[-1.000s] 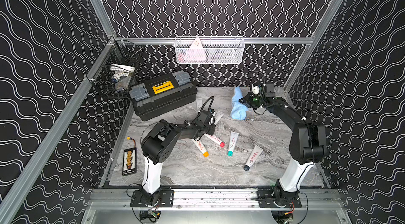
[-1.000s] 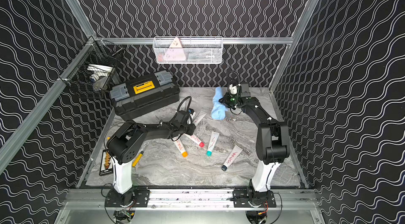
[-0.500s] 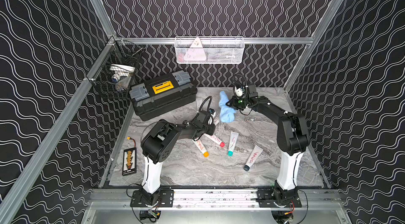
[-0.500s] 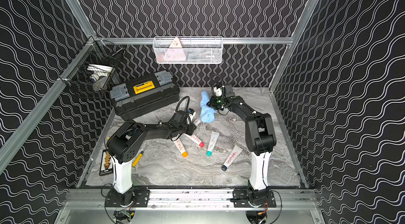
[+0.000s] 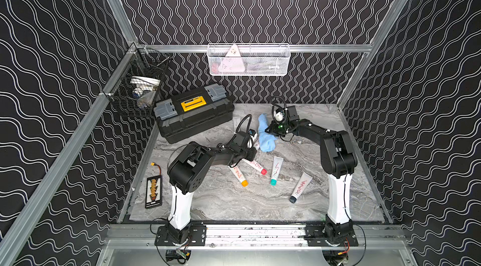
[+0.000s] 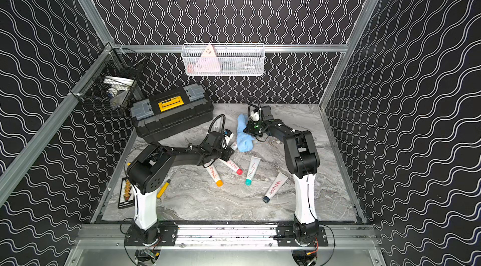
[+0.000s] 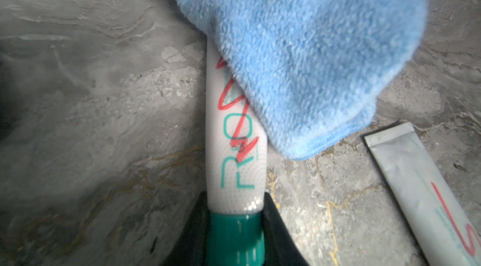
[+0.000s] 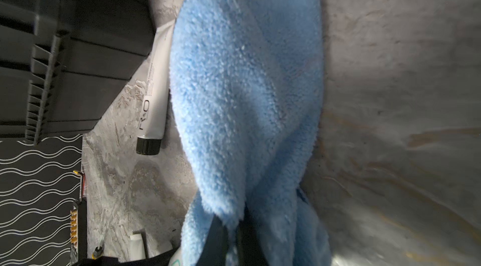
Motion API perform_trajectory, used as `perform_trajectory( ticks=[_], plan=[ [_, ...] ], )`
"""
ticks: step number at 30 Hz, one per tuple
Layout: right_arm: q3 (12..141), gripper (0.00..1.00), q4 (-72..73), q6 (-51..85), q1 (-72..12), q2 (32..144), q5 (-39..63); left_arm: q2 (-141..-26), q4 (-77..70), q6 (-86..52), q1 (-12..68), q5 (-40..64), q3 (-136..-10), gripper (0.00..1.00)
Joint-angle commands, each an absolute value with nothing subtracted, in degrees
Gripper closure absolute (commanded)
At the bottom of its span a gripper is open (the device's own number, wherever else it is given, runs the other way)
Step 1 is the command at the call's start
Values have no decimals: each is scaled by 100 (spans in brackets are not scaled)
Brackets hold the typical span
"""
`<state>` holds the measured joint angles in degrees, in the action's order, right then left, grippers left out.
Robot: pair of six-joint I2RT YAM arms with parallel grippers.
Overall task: Wipe the surface of the toothpaste tube
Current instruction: Wipe the dirt from the toothpaste tube.
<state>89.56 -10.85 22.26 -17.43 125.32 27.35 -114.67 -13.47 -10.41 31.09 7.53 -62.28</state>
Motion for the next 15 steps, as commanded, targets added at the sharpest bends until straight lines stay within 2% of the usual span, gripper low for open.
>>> perform_trajectory(
  ticks=[1, 15],
  plan=[
    [9012, 100, -1179, 2018, -1843, 12602, 2820, -11443, -1423, -991, 3103, 839, -6210, 80],
    [8249, 100, -991, 2144, -2396, 12420, 3493, -11584, -1467, -976, 3095, 852, -6247, 80]
  ],
)
